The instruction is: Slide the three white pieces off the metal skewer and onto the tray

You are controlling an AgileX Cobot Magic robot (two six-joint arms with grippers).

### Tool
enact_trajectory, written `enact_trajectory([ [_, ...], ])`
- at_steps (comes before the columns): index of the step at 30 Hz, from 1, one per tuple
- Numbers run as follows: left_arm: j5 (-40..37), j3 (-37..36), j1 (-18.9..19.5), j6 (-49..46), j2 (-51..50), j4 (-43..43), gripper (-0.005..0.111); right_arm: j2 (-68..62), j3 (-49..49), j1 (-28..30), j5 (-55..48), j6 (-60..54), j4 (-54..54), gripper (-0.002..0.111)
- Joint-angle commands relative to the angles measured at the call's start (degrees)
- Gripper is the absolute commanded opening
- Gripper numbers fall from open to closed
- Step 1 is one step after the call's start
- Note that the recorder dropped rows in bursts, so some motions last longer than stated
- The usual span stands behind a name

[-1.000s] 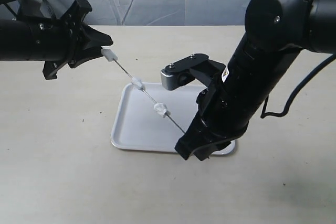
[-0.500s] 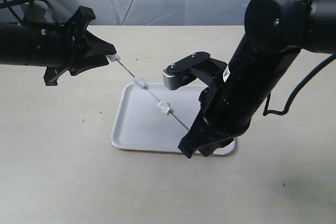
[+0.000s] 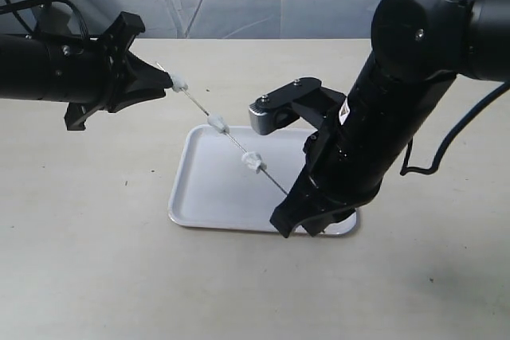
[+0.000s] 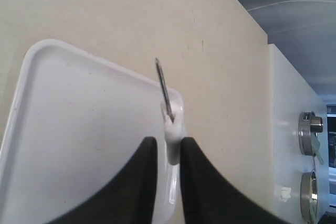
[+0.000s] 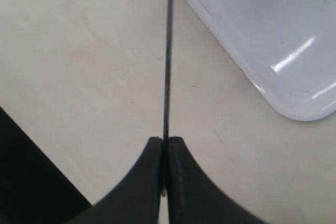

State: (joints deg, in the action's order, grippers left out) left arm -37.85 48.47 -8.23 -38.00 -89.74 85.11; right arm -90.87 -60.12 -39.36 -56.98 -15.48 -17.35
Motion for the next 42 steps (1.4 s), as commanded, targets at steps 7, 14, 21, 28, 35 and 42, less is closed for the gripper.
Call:
enact_trajectory([
  [7, 1.65, 0.37, 0.05, -1.26, 0.08, 0.16, 0.016, 0.40, 0.38, -0.07, -1.32, -1.92, -3.25, -0.001],
  [14, 1.91, 0.37, 0.05, -1.42, 0.08, 0.27, 0.016, 0.40, 0.38, -0.07, -1.12, -2.47, -3.86, -0.001],
  [21, 2.68, 0.37, 0.05, -3.20, 0.08, 0.27, 0.000, 0.40, 0.38, -0.07, -2.03, -2.85, -4.13, -0.001],
  [28, 6.08, 0.37, 0.05, -3.20, 0.08, 0.27, 0.000, 0.40, 0.38, -0.07, -4.90, -2.85, -3.36, -0.001],
  [35, 11.36, 0.37, 0.05, -3.20, 0.08, 0.51, 0.000, 0.40, 0.38, -0.07, -8.26, -2.69, -0.57, -0.001],
  [42, 17.28, 0.37, 0.05, -3.33, 0.08, 1.37, 0.000, 0.40, 0.38, -0.07, -10.91, -2.54, 1.90, -0.001],
])
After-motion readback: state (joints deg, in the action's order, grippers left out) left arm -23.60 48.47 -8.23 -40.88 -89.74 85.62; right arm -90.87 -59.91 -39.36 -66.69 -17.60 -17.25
